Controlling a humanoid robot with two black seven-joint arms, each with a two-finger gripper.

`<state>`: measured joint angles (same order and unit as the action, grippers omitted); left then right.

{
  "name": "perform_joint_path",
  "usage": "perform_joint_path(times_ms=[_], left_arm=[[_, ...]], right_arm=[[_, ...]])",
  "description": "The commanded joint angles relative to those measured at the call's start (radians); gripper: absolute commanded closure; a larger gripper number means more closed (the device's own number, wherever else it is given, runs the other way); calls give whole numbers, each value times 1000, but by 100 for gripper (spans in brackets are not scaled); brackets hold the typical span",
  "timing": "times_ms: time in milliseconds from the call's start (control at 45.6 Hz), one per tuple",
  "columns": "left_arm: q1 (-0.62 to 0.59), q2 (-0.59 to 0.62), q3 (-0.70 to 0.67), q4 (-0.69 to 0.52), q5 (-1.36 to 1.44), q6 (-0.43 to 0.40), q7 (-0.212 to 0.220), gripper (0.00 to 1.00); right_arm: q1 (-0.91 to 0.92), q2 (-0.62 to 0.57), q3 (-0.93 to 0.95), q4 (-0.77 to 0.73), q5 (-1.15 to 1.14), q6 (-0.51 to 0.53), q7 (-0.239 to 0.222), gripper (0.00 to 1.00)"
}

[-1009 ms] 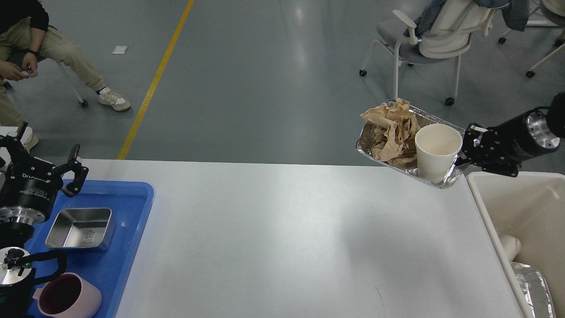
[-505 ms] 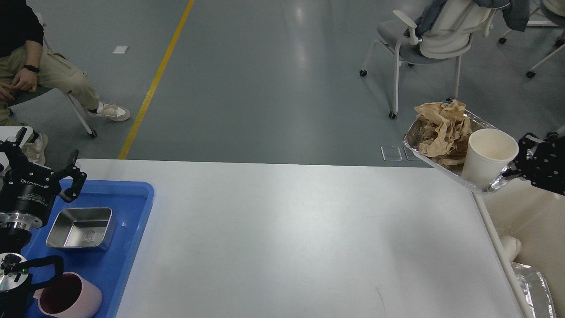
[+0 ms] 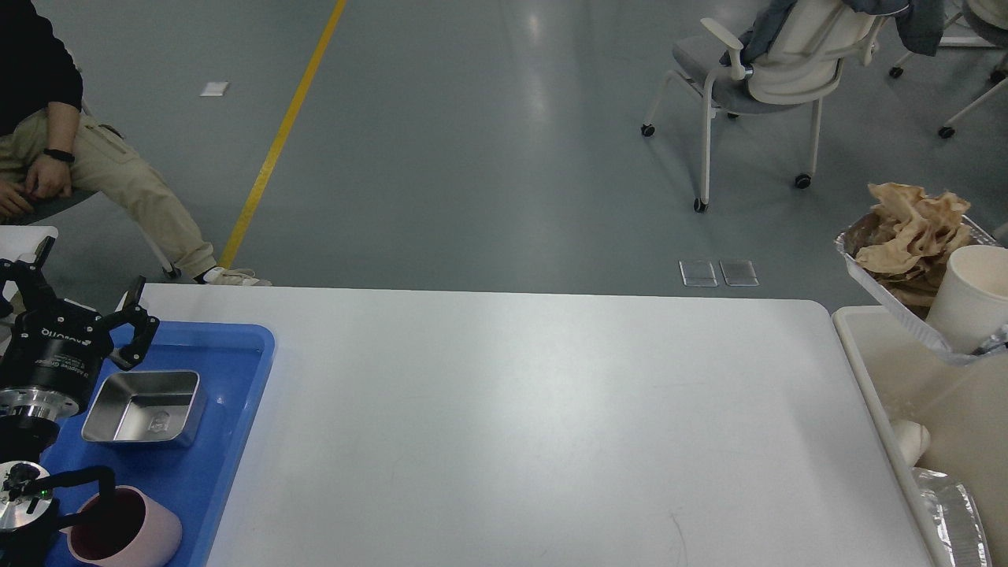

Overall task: Tidy desktop
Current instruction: 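Carry the foil tray with cup and paper toward the white bin with the right gripper, then tip the foil tray contents into the white bin with the right gripper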

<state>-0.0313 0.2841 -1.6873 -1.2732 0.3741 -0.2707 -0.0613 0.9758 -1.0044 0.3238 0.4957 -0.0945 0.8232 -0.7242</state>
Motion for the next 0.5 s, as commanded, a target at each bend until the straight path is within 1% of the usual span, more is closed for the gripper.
perform_joint_path(times_ms=[0,198,483], left_arm=[[11,1,0,0,0,-8,-2,3],[25,3,-5,0,0,-15,-2,3],[34,1,-5,0,0,-22,-2,3]], right_arm=[[-25,6,1,-45,16,1,5,100],[-71,12,1,-104,36,-3,6,100],[-132,89,1,-276,67,1,8,100]])
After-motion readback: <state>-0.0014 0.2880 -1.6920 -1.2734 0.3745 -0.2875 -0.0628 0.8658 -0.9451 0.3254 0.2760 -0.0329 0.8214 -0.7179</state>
